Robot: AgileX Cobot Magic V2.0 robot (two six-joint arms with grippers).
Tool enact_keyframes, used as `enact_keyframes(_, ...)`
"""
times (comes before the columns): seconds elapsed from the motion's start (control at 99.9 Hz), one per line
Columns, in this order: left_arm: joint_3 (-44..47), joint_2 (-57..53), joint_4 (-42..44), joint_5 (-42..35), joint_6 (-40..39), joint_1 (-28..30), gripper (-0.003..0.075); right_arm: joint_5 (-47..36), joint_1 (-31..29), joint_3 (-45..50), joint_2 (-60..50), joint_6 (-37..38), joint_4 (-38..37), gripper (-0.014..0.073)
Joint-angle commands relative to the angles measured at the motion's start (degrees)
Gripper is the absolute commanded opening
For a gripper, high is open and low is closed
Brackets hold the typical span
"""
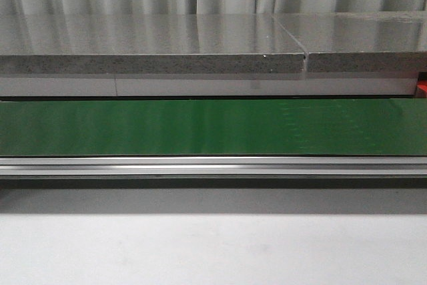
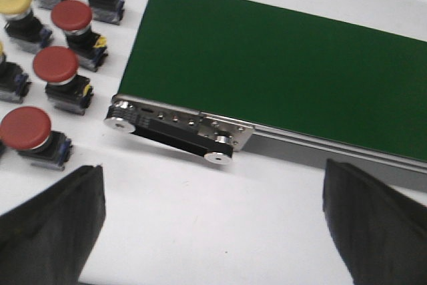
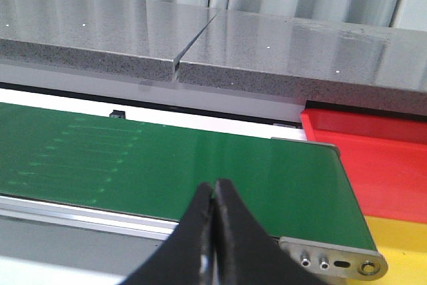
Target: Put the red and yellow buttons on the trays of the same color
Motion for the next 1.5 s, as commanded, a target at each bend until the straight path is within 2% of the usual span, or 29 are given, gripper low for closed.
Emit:
enact_keyframes(0.0, -2.0, 1.0, 6.0, -1.6, -7.3, 1.2, 0.0660, -4.4, 0.2, -0.5, -1.0, -0.2, -0.7, -0.0068)
enact_keyframes(0.18, -2.0, 6.9, 7.4, -2.1, -9.6, 6.0, 0.0660, -4.4, 0.2, -0.5, -1.0, -0.2, -0.7, -0.0068)
enact_keyframes(0.481, -2.0, 22.4, 5.8, -8.9, -10.2, 16.7, 0.0660, -4.4, 0.2, -0.5, -1.0, -0.2, -0.7, -0.0068)
enact_keyframes(0.831, -2.0, 33.2, 3.9, -15.2, -10.2, 24.7, 0.0660, -4.4, 0.2, -0.5, -1.0, -0.2, -0.7, -0.0068)
enact_keyframes(1.131, -2.3, 42.2, 3.2, -20.7, -10.1, 25.3, 0.0660, -4.4, 0.2, -0.5, -1.0, -0.2, -0.7, -0.0068)
enact_keyframes(1.492, -7.5, 49.7, 3.5, -21.1, -10.1, 25.8, 0.0660, -4.4, 0.2, -0.5, -1.0, -0.2, -0.7, -0.0068)
